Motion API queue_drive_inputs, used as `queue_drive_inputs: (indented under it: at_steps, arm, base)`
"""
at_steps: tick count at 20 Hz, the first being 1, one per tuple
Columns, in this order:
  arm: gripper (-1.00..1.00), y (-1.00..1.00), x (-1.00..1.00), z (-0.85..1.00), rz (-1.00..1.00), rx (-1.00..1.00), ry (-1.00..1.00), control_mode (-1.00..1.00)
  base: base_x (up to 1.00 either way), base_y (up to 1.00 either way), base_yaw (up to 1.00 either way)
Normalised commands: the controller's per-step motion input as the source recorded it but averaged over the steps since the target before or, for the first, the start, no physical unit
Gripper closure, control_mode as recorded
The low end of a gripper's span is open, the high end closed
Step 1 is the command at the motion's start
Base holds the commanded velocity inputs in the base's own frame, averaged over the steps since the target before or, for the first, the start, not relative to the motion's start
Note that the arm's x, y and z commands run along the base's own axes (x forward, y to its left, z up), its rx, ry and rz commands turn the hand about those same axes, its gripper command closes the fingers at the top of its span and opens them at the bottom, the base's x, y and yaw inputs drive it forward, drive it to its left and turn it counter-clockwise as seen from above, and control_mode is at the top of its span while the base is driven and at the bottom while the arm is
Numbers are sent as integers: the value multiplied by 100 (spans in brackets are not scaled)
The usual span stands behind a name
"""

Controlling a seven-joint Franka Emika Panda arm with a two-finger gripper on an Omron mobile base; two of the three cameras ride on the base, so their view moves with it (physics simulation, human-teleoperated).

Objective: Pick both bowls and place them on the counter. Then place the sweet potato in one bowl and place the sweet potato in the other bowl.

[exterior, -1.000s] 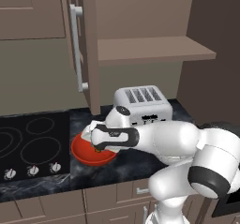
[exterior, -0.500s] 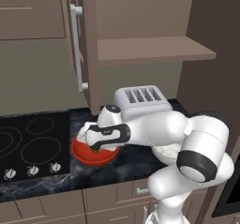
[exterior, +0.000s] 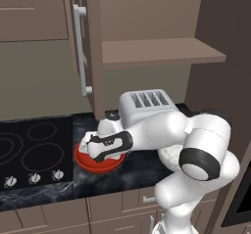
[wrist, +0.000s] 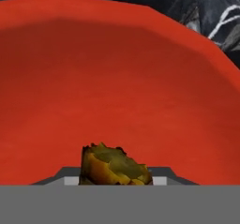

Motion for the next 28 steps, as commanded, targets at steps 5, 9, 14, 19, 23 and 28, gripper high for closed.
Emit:
queue_drive_inputs:
  at_steps: [5,9,14,19,23,28]
  arm:
    - [100,0,2,-12,0,-3,0,-100]
    - [100,0,2,-11,1,-2,0,-100]
    - [-100,0,0,-8,1,-4,0,-100]
    - [-100,-3,0,0,0,-2,0,-100]
    - [-100,-2,0,0,0,-2,0,-100]
    - [-100,-4,0,11,0,-2,0,-100]
  base:
    - [0,0,0]
    - [0,0,0]
    - [0,0,0]
    - [0,0,0]
    - [0,0,0]
    - [0,0,0]
